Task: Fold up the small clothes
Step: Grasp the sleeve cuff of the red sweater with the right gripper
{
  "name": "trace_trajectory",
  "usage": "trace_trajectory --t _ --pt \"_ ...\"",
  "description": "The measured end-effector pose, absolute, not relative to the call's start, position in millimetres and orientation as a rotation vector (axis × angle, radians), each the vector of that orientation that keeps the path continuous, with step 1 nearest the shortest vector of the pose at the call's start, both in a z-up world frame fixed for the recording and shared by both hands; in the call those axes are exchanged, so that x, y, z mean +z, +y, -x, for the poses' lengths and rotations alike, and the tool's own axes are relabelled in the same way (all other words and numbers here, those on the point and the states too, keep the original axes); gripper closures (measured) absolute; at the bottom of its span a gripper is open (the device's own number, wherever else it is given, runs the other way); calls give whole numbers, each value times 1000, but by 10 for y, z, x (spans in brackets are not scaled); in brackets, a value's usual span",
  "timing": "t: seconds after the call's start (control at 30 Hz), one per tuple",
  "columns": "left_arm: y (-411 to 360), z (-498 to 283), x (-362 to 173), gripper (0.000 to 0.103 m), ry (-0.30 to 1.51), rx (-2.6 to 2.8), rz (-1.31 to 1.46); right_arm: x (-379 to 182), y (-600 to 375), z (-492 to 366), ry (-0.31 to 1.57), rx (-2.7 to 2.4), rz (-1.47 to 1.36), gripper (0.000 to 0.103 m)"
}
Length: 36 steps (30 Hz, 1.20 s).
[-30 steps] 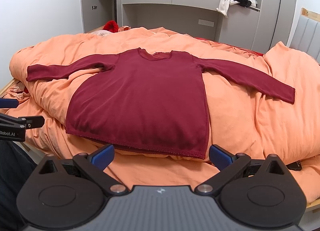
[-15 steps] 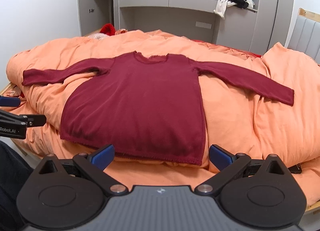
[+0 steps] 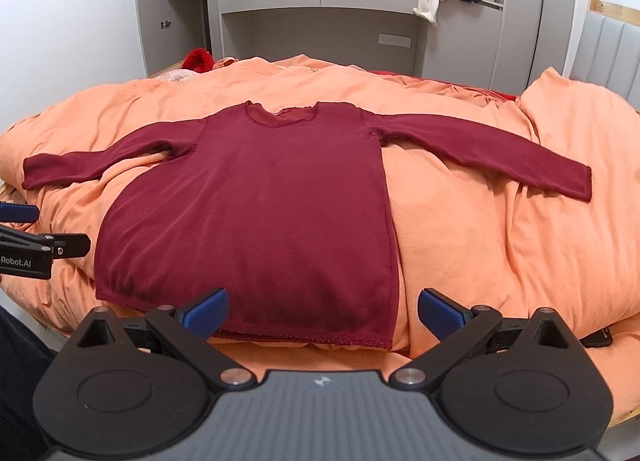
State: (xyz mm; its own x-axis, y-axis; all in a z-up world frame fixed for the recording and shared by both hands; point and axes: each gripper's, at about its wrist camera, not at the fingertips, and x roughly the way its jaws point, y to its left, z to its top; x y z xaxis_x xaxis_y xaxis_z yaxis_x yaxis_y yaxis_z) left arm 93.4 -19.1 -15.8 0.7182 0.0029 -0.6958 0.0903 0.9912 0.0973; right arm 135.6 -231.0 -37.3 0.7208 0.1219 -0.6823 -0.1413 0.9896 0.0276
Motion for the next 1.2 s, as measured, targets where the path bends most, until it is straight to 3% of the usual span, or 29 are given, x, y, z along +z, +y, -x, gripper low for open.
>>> trace_trajectory --t 0.8,1.03,1.2 --pt "-1130 -2050 -108 0 733 -171 -200 -604 -3345 -2437 628 -1 27 1" --pt "-1364 -2252 -124 0 727 -188 -220 -760 -4034 -2967 593 -80 14 12" --pt "-1378 -2316 -194 0 740 -179 -223 -940 -4869 -3340 576 -138 -143 26"
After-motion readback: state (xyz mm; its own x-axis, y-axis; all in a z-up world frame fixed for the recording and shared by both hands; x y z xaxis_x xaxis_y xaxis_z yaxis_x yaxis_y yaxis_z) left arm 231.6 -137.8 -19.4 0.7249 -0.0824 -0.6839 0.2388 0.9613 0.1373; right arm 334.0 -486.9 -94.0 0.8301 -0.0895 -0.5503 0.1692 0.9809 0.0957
